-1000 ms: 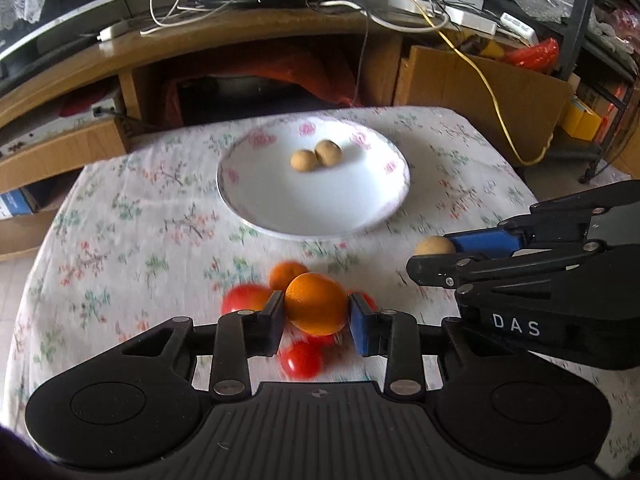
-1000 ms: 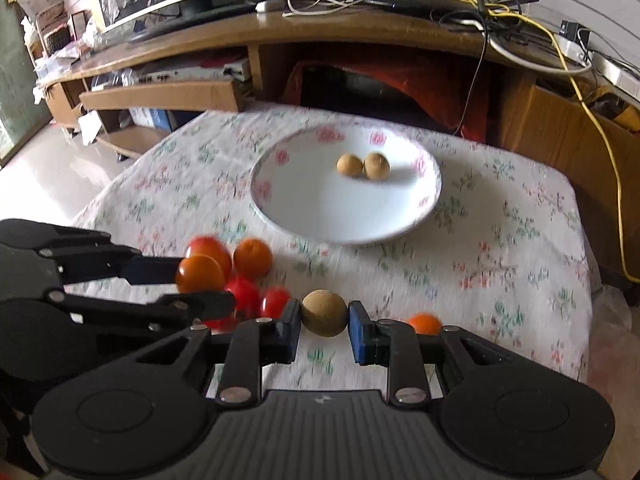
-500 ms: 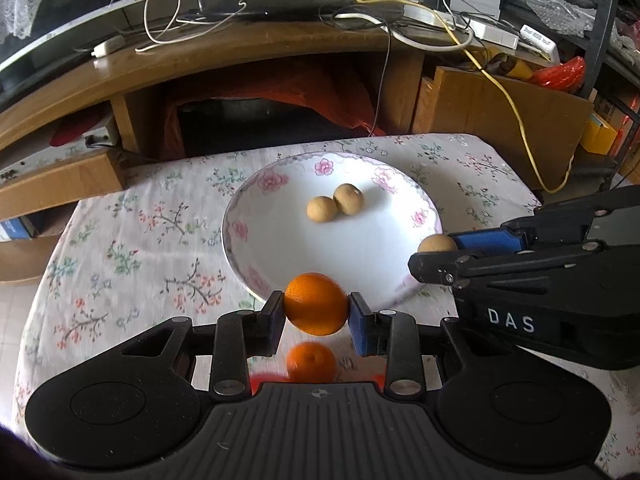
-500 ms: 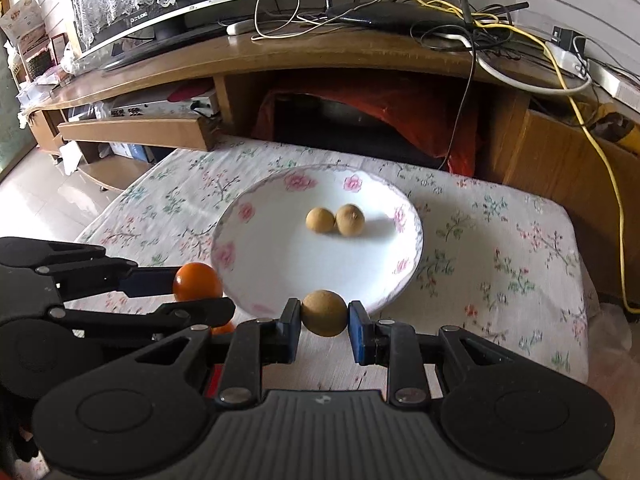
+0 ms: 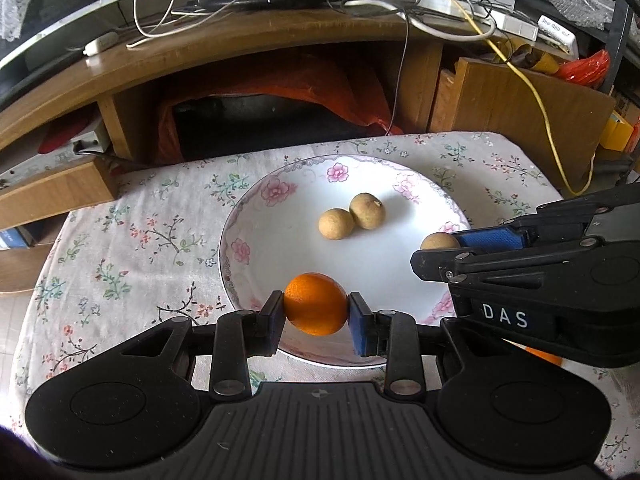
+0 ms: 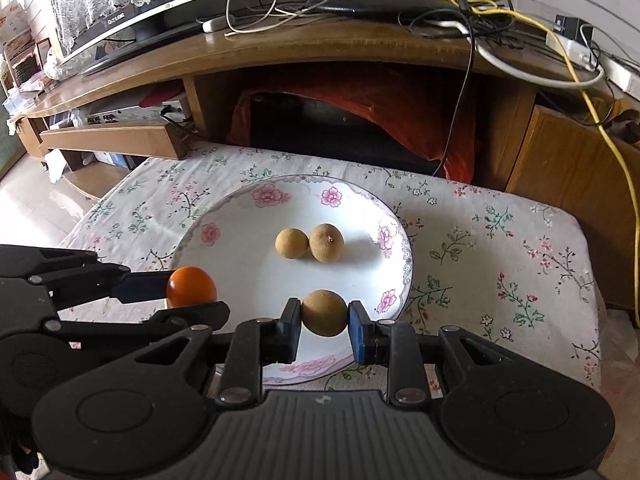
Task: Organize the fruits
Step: 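Open the left gripper over the bowl while the right releases its tan fruit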
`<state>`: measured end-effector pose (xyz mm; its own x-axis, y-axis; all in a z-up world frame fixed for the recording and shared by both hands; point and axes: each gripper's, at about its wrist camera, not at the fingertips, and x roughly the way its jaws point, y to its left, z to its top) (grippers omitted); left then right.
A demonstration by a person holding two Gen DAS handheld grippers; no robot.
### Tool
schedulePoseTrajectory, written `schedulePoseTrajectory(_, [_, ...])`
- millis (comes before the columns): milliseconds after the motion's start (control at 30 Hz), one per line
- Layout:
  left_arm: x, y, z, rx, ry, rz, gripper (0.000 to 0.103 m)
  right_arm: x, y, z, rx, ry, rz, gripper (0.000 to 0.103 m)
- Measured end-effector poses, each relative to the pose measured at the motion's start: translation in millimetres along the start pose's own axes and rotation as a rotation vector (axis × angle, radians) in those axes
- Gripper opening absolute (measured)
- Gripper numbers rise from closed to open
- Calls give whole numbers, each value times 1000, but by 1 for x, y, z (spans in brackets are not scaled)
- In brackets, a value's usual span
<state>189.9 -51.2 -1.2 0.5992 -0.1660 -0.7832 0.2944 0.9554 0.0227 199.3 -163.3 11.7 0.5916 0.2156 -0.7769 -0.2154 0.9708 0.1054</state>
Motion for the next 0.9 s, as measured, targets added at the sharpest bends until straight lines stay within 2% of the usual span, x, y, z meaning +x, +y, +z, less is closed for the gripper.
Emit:
schedulePoseTrajectory(600, [8,3,2,-17,13,18,41,14,-3,0,20,8,26,27])
schedulePoseTrajectory(900, [3,6,5,-35,-5,19,47,10,-6,2,45,-9,37,27])
